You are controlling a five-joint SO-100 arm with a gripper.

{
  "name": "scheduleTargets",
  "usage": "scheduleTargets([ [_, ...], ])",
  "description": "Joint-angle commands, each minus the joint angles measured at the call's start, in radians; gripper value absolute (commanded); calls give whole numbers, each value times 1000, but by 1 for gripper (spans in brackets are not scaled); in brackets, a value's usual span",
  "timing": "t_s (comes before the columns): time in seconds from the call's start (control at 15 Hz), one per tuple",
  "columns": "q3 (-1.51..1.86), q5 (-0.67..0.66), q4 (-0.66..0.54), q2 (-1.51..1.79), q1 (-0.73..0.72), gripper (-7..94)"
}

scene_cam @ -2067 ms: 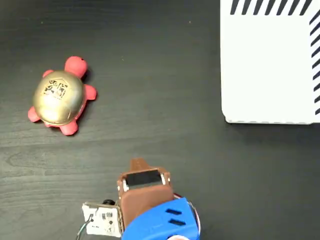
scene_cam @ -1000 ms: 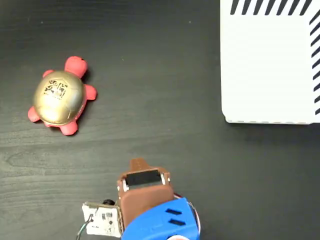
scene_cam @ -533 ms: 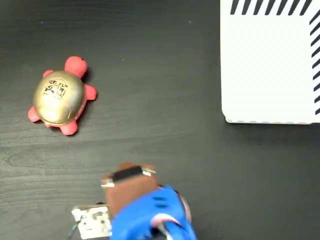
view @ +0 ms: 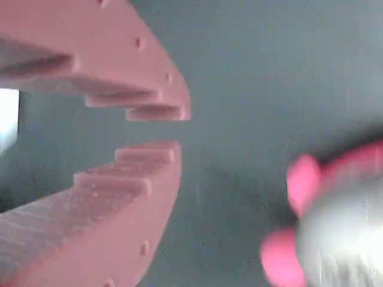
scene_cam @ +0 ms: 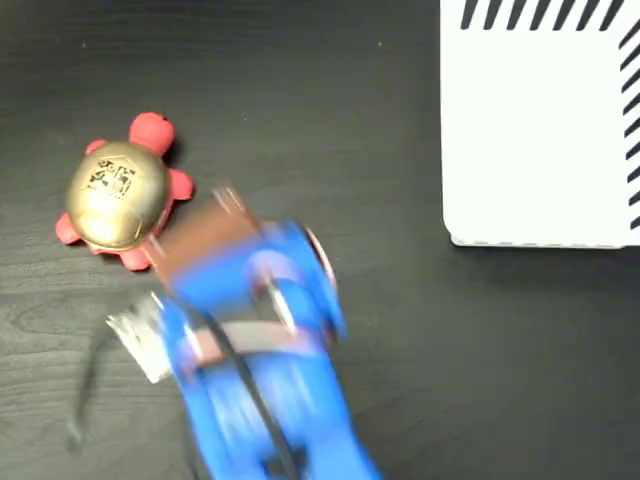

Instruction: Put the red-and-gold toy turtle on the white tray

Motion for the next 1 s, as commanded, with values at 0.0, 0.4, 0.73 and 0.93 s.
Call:
scheduleTargets([
  [0.0,-351,-89,109,-193,-44,0],
  [0.4,-724,-267,304,-558,-117,0],
  [0.73,-848,-348,431,-650,-117,0],
  [0.93,-908,-348,456,-712,-121,0],
])
